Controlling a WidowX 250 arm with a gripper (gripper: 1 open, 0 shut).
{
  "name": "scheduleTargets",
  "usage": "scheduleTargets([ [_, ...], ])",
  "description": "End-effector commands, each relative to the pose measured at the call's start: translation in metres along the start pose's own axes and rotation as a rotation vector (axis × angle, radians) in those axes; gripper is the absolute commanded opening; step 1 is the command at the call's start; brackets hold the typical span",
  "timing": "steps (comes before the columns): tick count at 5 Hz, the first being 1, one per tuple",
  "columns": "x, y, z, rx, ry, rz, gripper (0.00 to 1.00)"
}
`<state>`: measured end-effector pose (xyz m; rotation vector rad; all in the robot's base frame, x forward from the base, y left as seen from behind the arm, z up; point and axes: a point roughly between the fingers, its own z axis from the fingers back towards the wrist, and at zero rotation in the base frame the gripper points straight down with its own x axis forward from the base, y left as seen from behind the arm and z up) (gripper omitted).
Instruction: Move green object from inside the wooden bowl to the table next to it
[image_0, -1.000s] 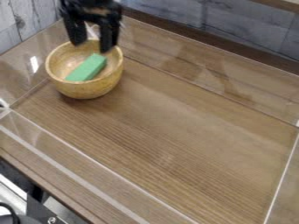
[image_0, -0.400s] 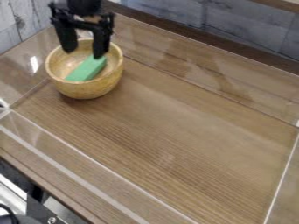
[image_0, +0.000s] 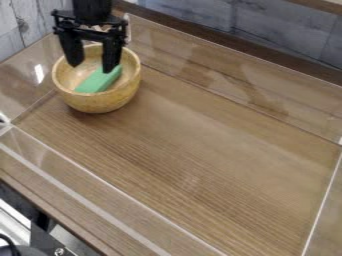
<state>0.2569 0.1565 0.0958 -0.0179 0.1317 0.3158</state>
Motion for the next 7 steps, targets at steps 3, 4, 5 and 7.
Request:
scheduleTargets([
  [3,0.016,0.004,0.001,0.028,-0.044,-0.082,1.00],
  [4,0.020,0.003,0.002,0.032,-0.047,-0.104,1.00],
  [5,0.023,0.010,-0.006,0.037,-0.046,-0.112,1.00],
  [7,0.028,0.023,0.002,0.029,-0.052,-0.104,1.00],
])
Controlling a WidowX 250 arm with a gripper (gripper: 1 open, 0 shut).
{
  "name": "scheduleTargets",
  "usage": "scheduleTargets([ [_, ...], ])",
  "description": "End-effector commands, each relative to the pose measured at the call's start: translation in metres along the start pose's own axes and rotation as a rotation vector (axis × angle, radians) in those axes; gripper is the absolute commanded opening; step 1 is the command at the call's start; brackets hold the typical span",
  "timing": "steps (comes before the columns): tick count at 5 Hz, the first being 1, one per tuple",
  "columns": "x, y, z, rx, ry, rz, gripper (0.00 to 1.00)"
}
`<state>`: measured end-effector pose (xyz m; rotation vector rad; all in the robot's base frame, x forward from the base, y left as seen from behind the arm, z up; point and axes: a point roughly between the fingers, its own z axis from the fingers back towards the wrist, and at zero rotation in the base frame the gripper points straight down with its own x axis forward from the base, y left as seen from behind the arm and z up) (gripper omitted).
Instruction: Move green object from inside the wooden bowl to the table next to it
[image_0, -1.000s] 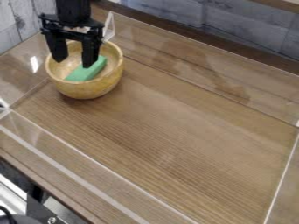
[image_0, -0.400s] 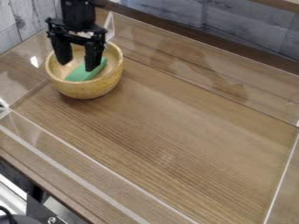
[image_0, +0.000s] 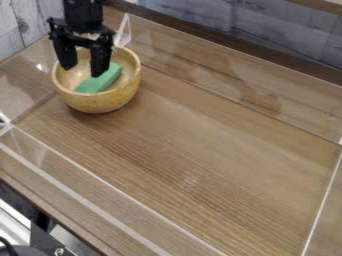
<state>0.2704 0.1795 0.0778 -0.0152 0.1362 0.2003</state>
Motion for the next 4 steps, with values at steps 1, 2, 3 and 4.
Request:
scheduleTargets([
  [1,0.008,0.006,0.024,0.016,-0.059,0.012,1.00],
  [2,0.018,0.001,0.021,0.015,-0.061,-0.007,1.00],
  [3,0.029,-0.004,0.017,0.015,-0.060,-0.026,1.00],
  [4,0.035,0.001,0.004,0.009,-0.074,0.011,1.00],
])
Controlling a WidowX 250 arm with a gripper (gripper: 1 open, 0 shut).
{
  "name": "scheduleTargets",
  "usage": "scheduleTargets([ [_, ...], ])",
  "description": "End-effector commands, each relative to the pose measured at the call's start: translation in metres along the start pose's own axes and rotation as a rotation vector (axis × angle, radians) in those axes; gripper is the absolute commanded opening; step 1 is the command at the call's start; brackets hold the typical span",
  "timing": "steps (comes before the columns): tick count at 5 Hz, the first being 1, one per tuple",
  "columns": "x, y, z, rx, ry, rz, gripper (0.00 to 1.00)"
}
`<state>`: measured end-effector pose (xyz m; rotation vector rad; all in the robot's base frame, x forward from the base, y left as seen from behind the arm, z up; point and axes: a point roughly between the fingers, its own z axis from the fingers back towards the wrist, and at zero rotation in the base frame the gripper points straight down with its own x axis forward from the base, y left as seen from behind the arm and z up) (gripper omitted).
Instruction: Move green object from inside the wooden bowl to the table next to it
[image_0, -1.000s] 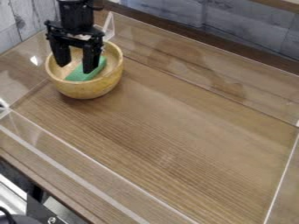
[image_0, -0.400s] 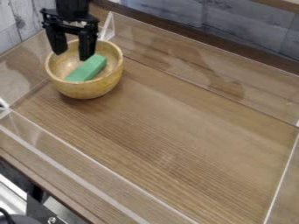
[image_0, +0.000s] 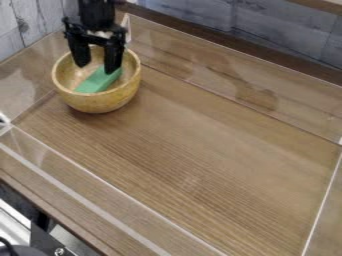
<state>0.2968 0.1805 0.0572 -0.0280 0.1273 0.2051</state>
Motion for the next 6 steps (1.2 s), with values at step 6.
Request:
scheduleTargets([
  [6,0.023,0.024,-0.002,-0.011,-0.111,0.177,1.00],
])
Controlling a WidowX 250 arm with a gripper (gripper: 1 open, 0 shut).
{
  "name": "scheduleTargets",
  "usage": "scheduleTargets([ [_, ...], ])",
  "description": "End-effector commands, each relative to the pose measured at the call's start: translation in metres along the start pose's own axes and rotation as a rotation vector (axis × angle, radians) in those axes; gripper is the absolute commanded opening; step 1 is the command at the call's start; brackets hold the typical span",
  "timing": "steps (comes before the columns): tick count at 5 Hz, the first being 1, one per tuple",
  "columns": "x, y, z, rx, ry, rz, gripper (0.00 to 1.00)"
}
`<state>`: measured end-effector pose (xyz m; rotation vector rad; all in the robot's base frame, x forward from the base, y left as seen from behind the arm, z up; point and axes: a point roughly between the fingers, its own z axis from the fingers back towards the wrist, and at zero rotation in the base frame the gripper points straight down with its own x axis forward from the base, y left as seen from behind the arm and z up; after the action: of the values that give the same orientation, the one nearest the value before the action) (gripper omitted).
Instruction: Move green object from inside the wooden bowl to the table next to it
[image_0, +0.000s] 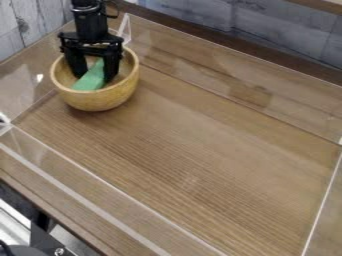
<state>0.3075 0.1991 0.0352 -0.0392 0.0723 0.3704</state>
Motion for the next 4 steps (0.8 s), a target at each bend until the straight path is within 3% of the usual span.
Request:
scheduleTargets([
  [1,0.015,0.008,0.010,0.010,-0.058,0.000,1.00],
  [3,0.026,0.010,-0.007,0.010,-0.046,-0.026,1.00],
  [4,0.031,0.009,-0.014,0.012,-0.039,-0.003,1.00],
])
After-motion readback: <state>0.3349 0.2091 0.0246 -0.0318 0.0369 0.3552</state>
